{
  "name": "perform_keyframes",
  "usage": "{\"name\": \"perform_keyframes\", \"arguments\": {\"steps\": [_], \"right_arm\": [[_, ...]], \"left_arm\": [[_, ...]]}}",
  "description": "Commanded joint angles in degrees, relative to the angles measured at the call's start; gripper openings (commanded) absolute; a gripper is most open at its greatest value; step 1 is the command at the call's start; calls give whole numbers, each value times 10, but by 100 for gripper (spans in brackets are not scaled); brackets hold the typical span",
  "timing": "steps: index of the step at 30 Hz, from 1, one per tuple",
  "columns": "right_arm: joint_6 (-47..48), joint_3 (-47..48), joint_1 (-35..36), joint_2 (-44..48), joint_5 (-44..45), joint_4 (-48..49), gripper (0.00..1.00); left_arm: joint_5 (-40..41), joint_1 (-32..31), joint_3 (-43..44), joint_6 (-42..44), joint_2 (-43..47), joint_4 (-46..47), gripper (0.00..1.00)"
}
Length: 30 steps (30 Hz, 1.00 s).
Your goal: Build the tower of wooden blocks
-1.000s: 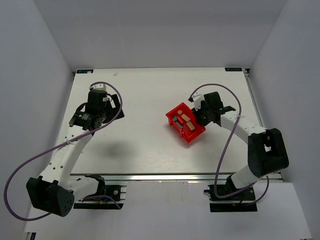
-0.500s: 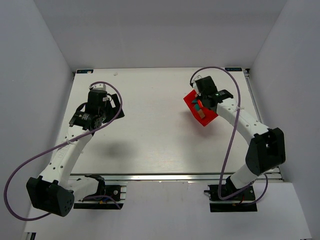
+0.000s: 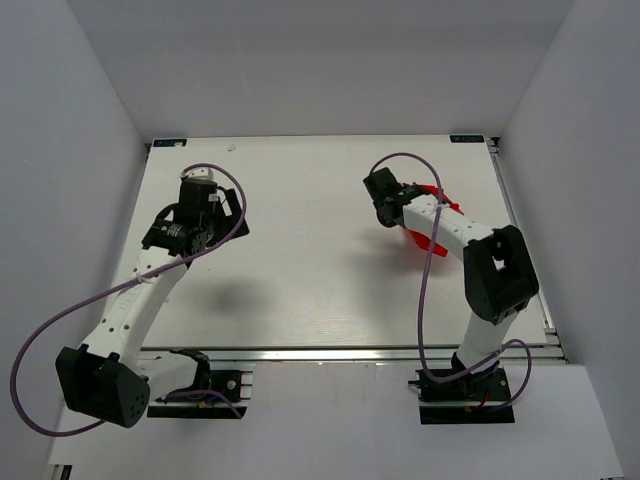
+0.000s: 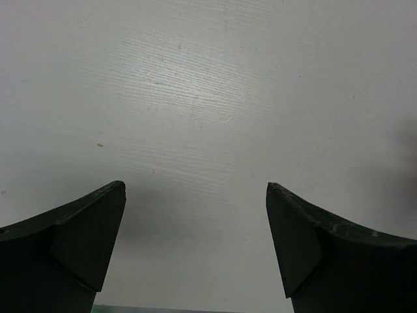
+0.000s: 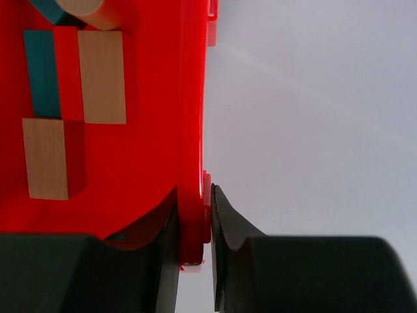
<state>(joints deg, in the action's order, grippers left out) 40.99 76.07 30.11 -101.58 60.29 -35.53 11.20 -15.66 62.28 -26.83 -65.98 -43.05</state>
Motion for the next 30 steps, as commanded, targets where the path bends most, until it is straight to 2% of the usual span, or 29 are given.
{"name": "perform_keyframes", "arguments": {"steps": [1,7,14,18,27,30], "right_arm": [[50,11,14,-27,133,27,0],[78,6,32,-69,186,32,0],[79,-9,49,-85,195,30,0],[83,-15,57,-83,189,35,0],[86,-22,67,-91,180,37,0],[85,-23,69,-94,187,36,0]], "left_arm": [[2,-2,2,1,4,1,98],[-8,-3,-8,2,8,9,98],[-56,-7,-43,-37,-7,81,98],[-109,-8,-56,-46,-61,119,96],[-112,-9,-82,-39,-98,154,95],[-137,-10,-91,-38,-102,171,95]]}}
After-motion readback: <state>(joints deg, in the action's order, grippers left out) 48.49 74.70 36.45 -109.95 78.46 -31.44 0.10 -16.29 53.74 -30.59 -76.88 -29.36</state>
